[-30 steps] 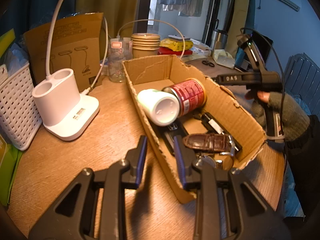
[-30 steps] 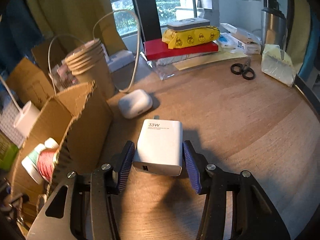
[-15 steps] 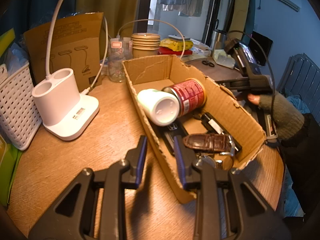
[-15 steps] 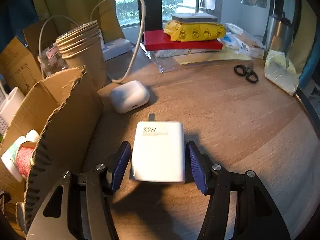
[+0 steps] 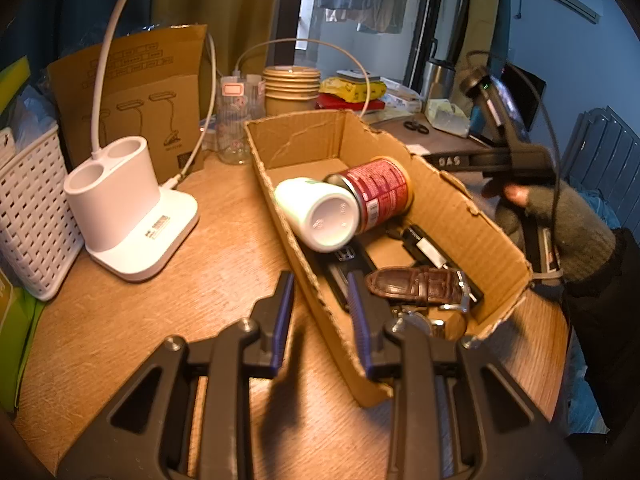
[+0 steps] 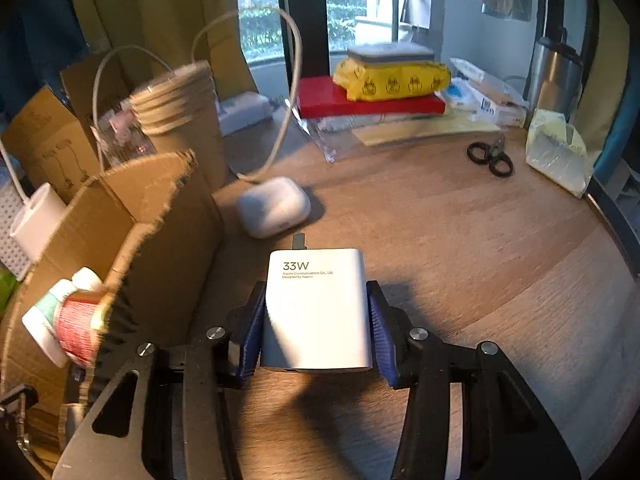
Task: Organize rigid objects
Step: 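Carry the charger with the right gripper over the box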
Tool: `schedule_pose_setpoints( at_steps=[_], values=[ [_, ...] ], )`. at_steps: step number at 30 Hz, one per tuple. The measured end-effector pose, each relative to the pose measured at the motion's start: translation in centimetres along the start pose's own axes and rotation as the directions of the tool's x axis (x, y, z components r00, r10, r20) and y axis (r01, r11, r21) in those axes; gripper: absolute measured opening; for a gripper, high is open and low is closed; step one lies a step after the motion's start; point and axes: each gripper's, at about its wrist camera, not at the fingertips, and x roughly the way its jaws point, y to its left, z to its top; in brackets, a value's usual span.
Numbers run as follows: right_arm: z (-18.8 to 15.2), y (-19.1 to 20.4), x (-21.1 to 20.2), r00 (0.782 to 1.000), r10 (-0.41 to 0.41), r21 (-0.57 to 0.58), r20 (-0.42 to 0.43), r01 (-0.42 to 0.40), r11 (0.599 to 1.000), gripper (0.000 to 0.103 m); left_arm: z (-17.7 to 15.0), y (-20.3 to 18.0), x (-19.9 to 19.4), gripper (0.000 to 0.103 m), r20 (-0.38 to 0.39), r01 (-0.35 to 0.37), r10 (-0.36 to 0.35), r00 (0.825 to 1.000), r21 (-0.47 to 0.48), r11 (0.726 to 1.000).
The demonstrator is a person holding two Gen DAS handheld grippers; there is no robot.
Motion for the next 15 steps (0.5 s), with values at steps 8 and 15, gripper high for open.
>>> schedule_pose_setpoints(
  at_steps=[8,15],
  values=[
    [1.3,2.0,-3.5,0.996,0.063,-0.022,0.069,-0.062,0.998,0.05,0.0,0.0,0.0,0.029,0.0,0.0,0.0,1.0,0.0,1.0],
    [2.8,4.6,-5.4,0.987,0.116,-0.077,0.109,-0.108,0.991,0.05,0.0,0.0,0.0,0.029,0.0,0.0,0.0,1.0,0.0,1.0]
  ],
)
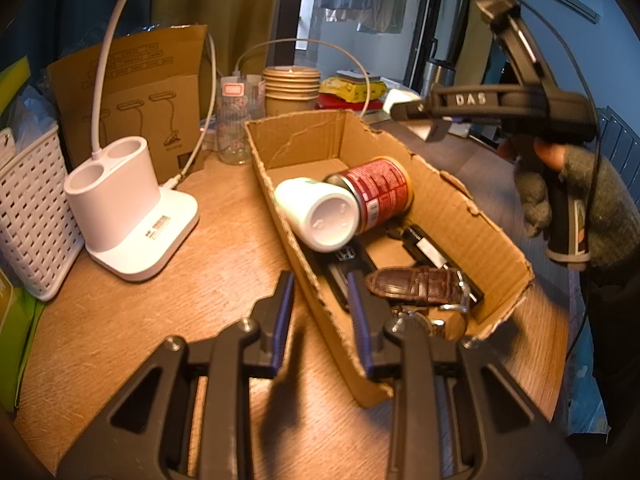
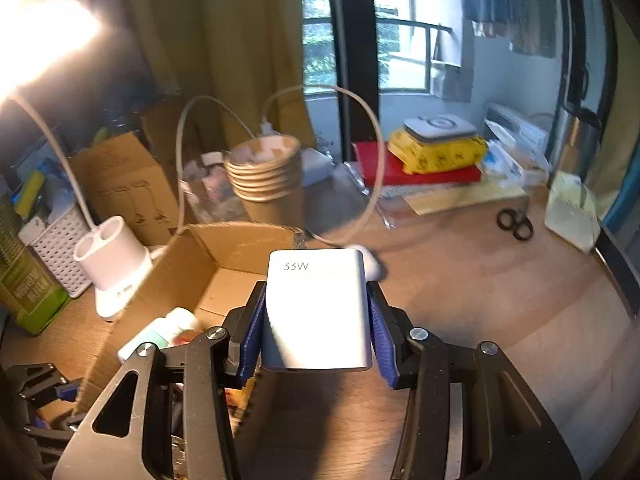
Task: Organize rigid objects
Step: 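Carry the charger with the right gripper over the box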
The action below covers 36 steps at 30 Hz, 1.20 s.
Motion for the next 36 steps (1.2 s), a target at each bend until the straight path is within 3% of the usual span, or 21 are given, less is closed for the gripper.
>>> schedule_pose_setpoints(
  at_steps=[20,36],
  values=[
    [1.6,4.1,2.6,0.997,0.07,-0.115,-0.022,-0.072,0.991,0.05,0.0,0.0,0.0,0.029,0.0,0.0,0.0,1.0,-0.001,1.0],
    [1.9,6.1,5.7,0.992,0.071,-0.213,-0.106,-0.092,0.973,0.05,0.0,0.0,0.0,0.029,0.001,-0.001,0.001,1.0,0.0,1.0]
  ],
)
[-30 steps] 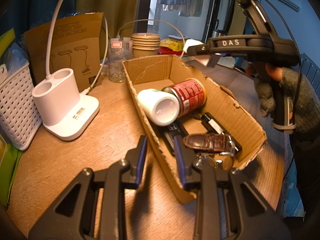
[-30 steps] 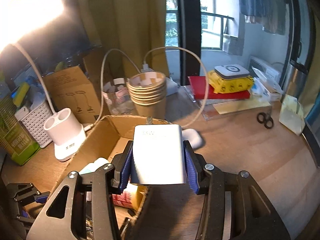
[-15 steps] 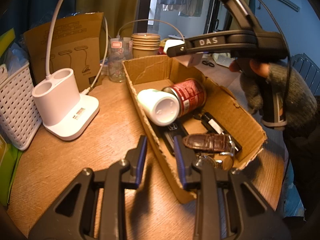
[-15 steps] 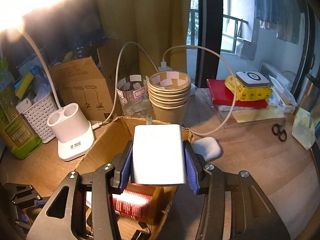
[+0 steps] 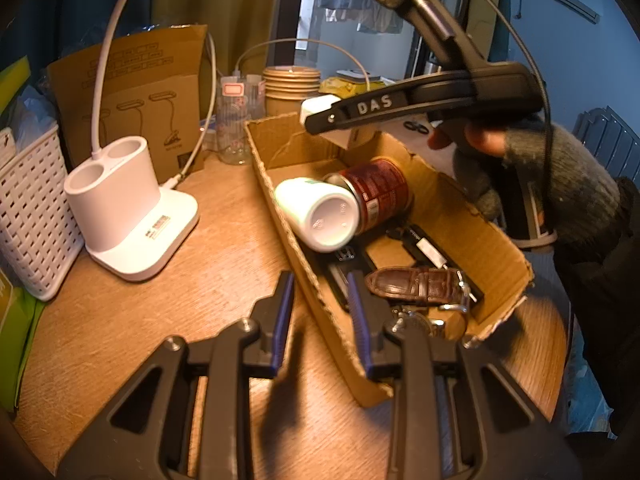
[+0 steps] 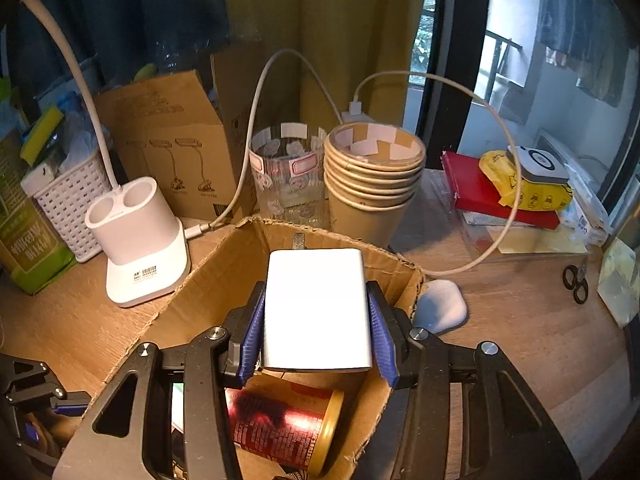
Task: Organize rigid objects
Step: 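Carry the charger with the right gripper over the box, then lower the charger into the box and open the right gripper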
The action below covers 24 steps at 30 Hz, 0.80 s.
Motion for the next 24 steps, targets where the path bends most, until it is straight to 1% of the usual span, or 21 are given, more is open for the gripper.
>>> schedule_pose_setpoints(
  at_steps=[13,18,20,22,24],
  values=[
    [-0.3,-0.1,1.9,0.994,-0.014,-0.01,-0.11,0.013,1.0,0.05,0.0,-0.1,0.0,0.029,0.0,0.0,0.0,1.0,0.0,1.0],
    [-0.4,0.0,2.0,0.993,-0.013,-0.01,-0.12,0.012,1.0,0.05,0.0,0.0,0.0,0.029,0.0,0.0,0.0,1.0,0.0,1.0],
    [-0.5,-0.1,2.0,0.993,-0.012,-0.007,-0.119,0.012,1.0,0.052,0.0,0.0,0.0,0.029,0.0,0.0,0.0,1.0,-0.001,1.0],
    [-0.4,-0.1,1.8,0.994,-0.008,-0.006,-0.111,0.007,1.0,0.059,0.0,0.0,0.1,0.029,-0.001,0.002,-0.002,1.0,-0.002,1.0],
    [-0.4,0.0,1.6,0.994,-0.007,-0.007,-0.105,0.006,1.0,0.06,0.1,0.0,0.1,0.029,-0.001,0.003,-0.003,1.0,-0.003,1.0]
  ],
)
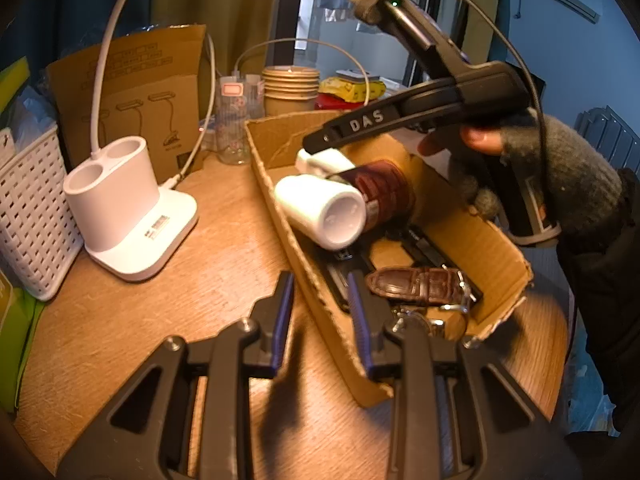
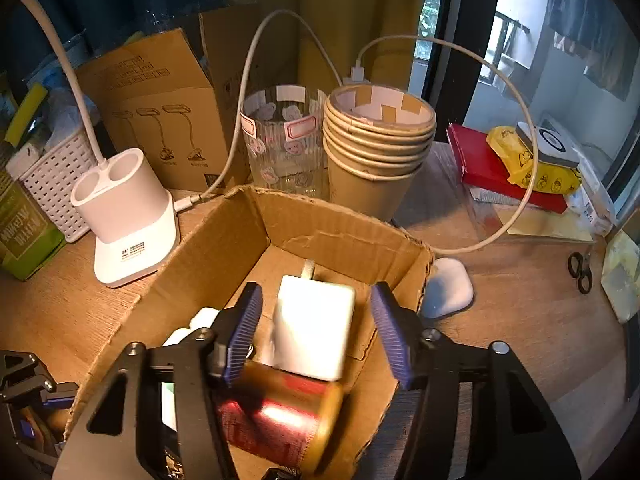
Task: Organize rigid objects
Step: 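Lower the charger into the box and open the right gripper, then move the open right gripper to the white earbud case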
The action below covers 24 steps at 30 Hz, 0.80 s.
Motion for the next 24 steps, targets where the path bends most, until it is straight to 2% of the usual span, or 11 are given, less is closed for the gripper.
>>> schedule_pose_setpoints(
  at_steps=[11,24],
  values=[
    [-0.2,-0.7,-2.3,0.997,-0.015,0.027,0.069,0.013,1.0,0.06,0.0,0.1,0.0,0.029,-0.001,0.001,-0.001,1.0,0.0,1.0],
    [-0.7,-4.4,-4.5,0.99,-0.072,0.107,0.117,0.06,0.992,0.06,0.0,0.0,0.0,0.029,-0.001,0.001,-0.001,1.0,-0.001,1.0]
  ],
)
